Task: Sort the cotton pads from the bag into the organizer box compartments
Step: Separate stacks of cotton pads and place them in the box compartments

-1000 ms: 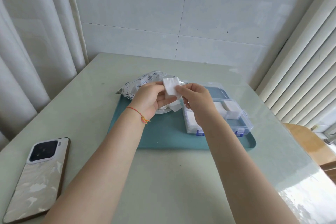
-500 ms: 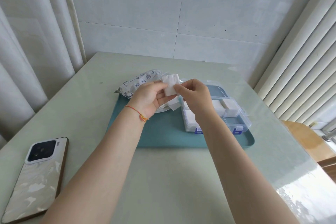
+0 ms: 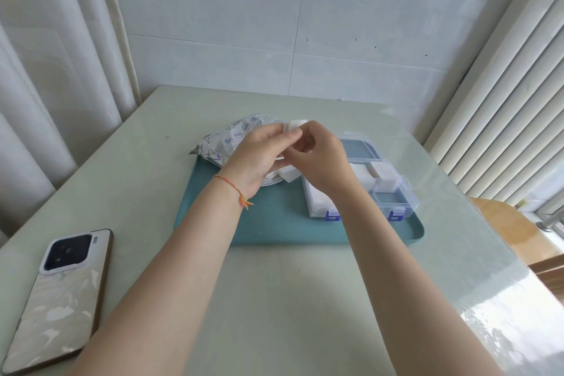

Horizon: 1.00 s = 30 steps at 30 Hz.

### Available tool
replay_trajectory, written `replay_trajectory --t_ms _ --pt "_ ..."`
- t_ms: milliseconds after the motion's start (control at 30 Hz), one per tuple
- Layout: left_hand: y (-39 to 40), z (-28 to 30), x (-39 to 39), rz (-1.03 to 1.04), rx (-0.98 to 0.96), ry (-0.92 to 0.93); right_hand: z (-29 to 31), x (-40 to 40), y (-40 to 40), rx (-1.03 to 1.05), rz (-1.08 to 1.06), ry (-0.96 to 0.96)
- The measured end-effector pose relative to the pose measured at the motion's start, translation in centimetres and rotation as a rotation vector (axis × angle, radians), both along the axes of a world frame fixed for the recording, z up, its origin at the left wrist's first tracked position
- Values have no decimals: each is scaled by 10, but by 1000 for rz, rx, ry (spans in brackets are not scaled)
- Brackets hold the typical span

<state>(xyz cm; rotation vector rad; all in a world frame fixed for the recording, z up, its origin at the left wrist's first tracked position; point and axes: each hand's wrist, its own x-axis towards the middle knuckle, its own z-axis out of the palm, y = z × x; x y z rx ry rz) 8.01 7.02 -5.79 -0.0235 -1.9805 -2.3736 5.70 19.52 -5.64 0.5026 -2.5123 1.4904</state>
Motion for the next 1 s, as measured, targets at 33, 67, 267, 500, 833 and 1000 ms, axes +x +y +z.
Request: replay_trajectory --t_ms 33,67,267,500,833,1000 --pt "-1 -1 -1 22 -6 -3 1 0 0 19 49 -23" --pt "-4 -2 -2 69 -1 -18 2 0 2 24 79 -39" --pt "-25 -15 -11 330 4 -108 -11 -19 10 326 -98 15" --pt "-31 -23 -15 399 45 -139 -39 -31 -21 1101 -163 193" --pt "-25 -20 -13 395 69 -122 -36 -38 -13 810 -131 175" --pt "-24 -21 -14 421 33 -96 -16 -28 11 394 -46 -10"
